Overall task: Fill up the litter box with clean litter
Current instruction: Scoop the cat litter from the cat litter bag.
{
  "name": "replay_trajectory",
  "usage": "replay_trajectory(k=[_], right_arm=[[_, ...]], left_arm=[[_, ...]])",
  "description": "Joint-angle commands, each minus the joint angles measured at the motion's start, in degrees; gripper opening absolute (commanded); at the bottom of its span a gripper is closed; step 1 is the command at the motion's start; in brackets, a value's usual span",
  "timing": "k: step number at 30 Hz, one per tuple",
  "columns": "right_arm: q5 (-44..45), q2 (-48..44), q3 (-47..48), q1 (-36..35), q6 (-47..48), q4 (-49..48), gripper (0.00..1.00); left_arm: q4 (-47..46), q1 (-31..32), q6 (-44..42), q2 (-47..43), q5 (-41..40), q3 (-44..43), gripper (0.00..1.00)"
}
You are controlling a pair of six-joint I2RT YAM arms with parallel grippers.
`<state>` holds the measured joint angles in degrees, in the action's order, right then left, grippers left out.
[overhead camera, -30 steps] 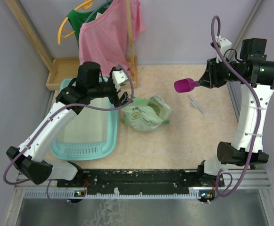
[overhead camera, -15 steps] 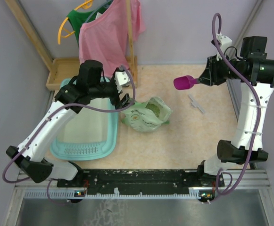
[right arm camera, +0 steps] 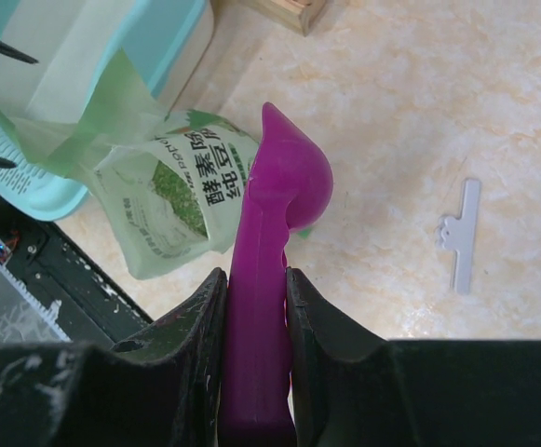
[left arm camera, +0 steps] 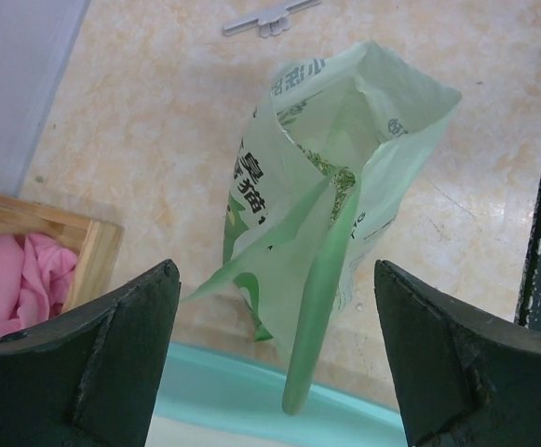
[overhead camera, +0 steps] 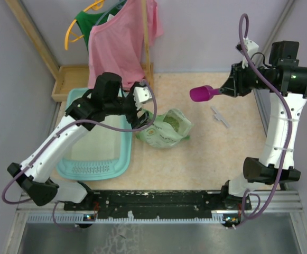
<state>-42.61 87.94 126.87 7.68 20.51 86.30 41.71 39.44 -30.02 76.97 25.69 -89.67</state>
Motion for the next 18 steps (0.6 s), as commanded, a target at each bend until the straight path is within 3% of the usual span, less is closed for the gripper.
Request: replay_trajectory(k=[1,3,9,18], right_arm=[[-4.6,-2.0,0.7,0.1,1.1,-0.4,0.0],[-6.5,-3.3,-0.1,0.1,1.3,-0.3,0.0],[-10.0,-7.8,-3.5,0.2,0.9,-0.3,0.0],[-11.9,-11.7,-7.4,-2.0,-1.8,-0.2,0.0]], left_arm=[[1.4,1.3,-2.4,3.4,-3.6,-0.3,0.88],[0.8,1.5,-2.9,4.4,-4.5,0.1,0.83],[-2.5,1.8,-3.6,5.3,-7.6,0.1,0.42],[-3.0,1.8,-3.5,7.0,-8.2,-1.8,0.38]])
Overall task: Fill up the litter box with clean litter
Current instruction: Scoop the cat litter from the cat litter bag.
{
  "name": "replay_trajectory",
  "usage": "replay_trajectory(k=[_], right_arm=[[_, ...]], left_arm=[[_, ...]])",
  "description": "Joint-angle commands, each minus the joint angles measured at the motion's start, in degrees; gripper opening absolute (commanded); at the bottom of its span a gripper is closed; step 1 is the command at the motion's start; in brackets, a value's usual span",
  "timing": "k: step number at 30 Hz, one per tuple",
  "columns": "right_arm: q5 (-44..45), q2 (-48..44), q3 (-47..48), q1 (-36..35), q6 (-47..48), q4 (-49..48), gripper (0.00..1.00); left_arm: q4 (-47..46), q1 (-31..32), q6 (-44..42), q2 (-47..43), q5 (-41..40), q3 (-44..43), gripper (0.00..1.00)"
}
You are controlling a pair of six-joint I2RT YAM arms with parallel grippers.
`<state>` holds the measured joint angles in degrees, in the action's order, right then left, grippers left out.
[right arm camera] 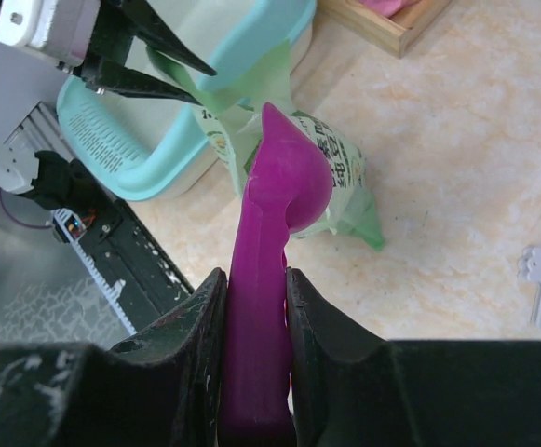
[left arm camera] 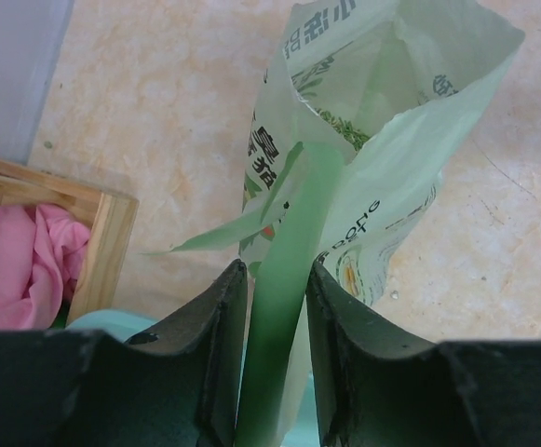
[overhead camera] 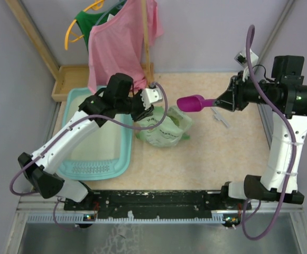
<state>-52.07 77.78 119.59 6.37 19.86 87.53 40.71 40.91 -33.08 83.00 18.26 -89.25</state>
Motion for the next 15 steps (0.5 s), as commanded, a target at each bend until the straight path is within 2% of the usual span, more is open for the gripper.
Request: replay_trajectory(k=[1,5,8,10,14,15], right_arm=[[-2.3,-1.8,-0.6,-0.7,-1.4,-1.5,0.0],[-1.4,-2.9,-4.4,-1.5,-1.8,-1.4,0.0],[1.2,-3.5,-7.6,-3.2,-1.5,-1.4,0.0],[2.0,-3.5,-8.9,-4.4,-1.5,-1.4,0.0],[4.7,-2.2,-9.6,-6.1,-1.6,-1.4,0.0],[5.1,-1.6,-9.1,-6.4,-1.7,-1.4,0.0]], left_arm=[[-2.1,0.3,-0.5,1.2,-0.9,-2.2,0.38],[-2.8,0.3,-0.7,2.3,-1.4,-2.8,0.37],[-3.6,0.4,-0.4,2.8,-1.3,-3.3,0.31],[-3.7,0.4,-0.1,2.9,-0.9,-3.5,0.24],[-3.6,0.4,0.4,2.0,-0.6,-3.3,0.01],[-3.7,0.4,0.5,1.6,-0.6,-3.2,0.0]])
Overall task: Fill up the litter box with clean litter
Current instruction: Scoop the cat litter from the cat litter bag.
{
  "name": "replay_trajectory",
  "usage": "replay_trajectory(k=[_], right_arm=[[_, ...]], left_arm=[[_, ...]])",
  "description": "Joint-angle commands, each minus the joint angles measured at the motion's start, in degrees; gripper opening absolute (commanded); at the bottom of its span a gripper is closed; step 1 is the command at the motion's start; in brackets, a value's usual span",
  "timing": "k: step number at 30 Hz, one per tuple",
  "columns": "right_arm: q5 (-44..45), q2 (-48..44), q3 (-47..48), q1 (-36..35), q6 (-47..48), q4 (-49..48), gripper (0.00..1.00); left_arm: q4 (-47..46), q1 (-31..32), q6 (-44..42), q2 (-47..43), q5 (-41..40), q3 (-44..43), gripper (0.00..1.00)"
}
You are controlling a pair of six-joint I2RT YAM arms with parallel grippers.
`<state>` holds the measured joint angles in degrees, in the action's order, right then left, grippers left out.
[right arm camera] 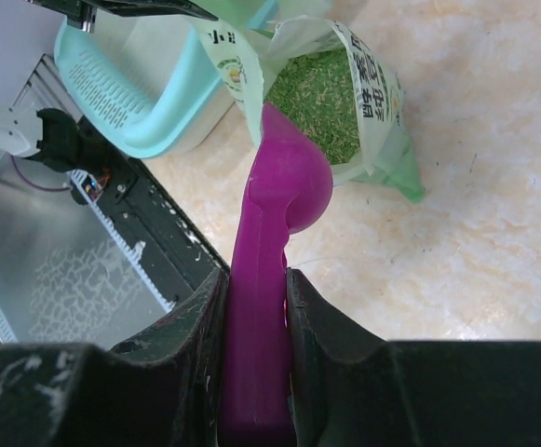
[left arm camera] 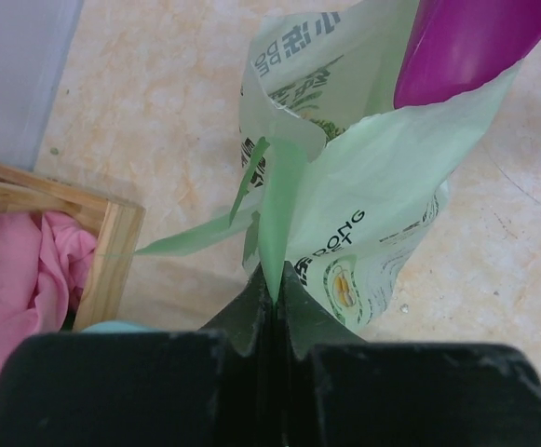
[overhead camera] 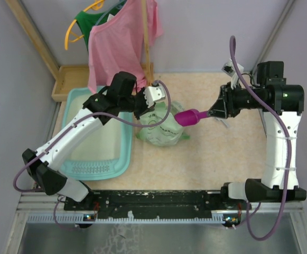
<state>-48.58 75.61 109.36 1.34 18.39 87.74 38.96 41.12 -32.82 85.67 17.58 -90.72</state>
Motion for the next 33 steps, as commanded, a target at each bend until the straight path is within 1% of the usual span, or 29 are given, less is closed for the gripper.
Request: replay_trajectory(k=[1,7,11,14,18,25,28,33], right_arm=[[2.0,1.5,1.8,-1.8,-0.4,-1.7,0.0],[6.8,7.4,6.2,-4.1,-1.1,-1.7,0.0],[13.0,11.9,10.9,-8.9,-1.1,-1.9,0.0],[18.1,14.7,13.0,-12.6,-1.4,-2.4,0.0],[21.8,16.7,12.9,-16.2,-2.2,-3.3,0.0],[26.2,18.6,11.1,-19.4,-3.2,-4.8,0.0],[27.2,20.9,10.6,-20.7,-3.2,-5.1,0.0],[27.9,22.9,10.3,-22.3,-3.0,-5.5,0.0]], left_arm=[[-1.9,0.2,0.3,-1.4,0.1,-1.7,0.0],[-2.9,0.2,1.3,-3.4,2.5,-0.3,0.0],[-5.6,0.4,2.8,-4.8,3.3,2.4,0.0],[-8.0,0.9,3.9,-5.9,2.4,4.3,0.0],[-10.5,1.5,5.2,-6.6,0.0,6.4,0.0],[-16.7,5.0,7.6,-8.0,-5.5,11.4,0.0],[-17.2,6.2,7.6,-7.9,-7.4,12.1,0.0],[-17.1,6.8,7.8,-8.1,-8.1,12.2,0.0]])
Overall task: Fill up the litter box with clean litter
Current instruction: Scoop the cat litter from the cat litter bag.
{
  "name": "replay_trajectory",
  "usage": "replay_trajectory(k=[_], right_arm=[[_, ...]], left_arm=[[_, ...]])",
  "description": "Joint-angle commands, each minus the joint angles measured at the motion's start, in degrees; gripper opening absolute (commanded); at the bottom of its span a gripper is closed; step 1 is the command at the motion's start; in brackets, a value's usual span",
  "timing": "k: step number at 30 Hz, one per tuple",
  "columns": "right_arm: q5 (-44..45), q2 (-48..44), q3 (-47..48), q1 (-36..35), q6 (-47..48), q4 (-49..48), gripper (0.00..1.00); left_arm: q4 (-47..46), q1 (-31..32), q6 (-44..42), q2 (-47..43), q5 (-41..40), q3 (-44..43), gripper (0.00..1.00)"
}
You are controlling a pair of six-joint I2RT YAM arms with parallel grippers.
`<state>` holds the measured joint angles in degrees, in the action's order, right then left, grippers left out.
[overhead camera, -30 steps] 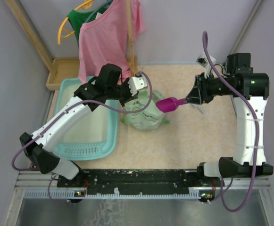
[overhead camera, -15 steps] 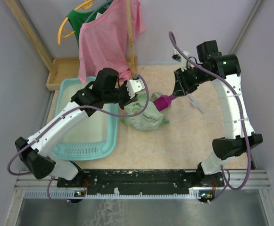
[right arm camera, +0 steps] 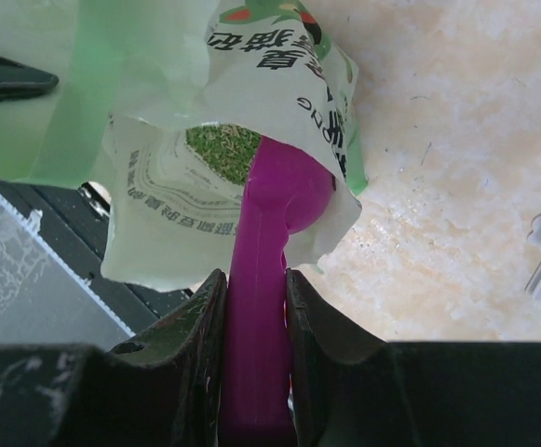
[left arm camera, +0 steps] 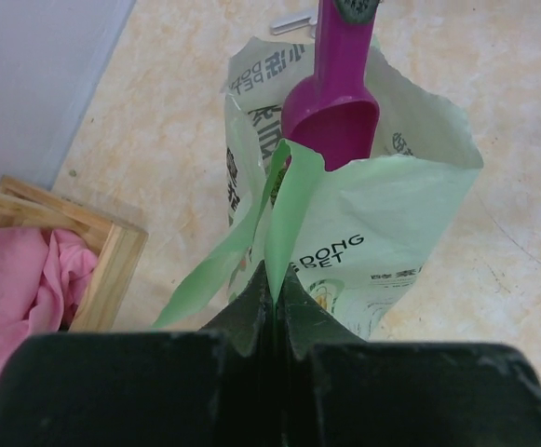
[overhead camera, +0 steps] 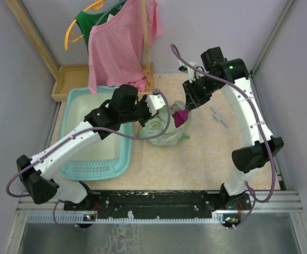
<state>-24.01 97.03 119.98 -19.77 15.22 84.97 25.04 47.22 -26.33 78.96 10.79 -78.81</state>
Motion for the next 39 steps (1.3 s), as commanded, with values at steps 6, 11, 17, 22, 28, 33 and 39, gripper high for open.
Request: replay_trajectory(k=[6,11,17,22,28,33,39], right_arm=[[3.8,2.5,-4.5,-2.5,0.0,-5.0,0.0],[3.5,4.3,-4.3,-3.9,0.1,-5.2,0.0],[3.0,6.8,-4.8,-6.1,0.4,-5.3,0.0],[2.5,9.8,-3.4,-6.5,0.8,-5.3,0.0],[1.7,12.5,-3.2,-6.5,1.4,-5.4,0.0],[0.7,13.9,-4.1,-6.5,2.0,-5.0,0.0],[-1.8,12.6,-11.4,-6.5,3.4,-7.1,0.0]], left_arm=[[-3.8,0.7,1.4,-2.1,-2.0,0.3,0.0],[-4.7,0.8,2.2,-1.9,-1.7,0.2,0.0],[-5.5,0.8,2.4,-1.3,-1.6,0.5,0.0],[-6.1,0.8,2.7,-1.0,-1.3,0.5,0.0],[-7.2,0.8,3.1,-1.2,-1.4,1.3,0.0],[-7.4,0.9,2.9,-0.8,-1.6,1.1,0.0],[-7.5,0.8,2.7,-0.1,-1.9,0.8,0.0]])
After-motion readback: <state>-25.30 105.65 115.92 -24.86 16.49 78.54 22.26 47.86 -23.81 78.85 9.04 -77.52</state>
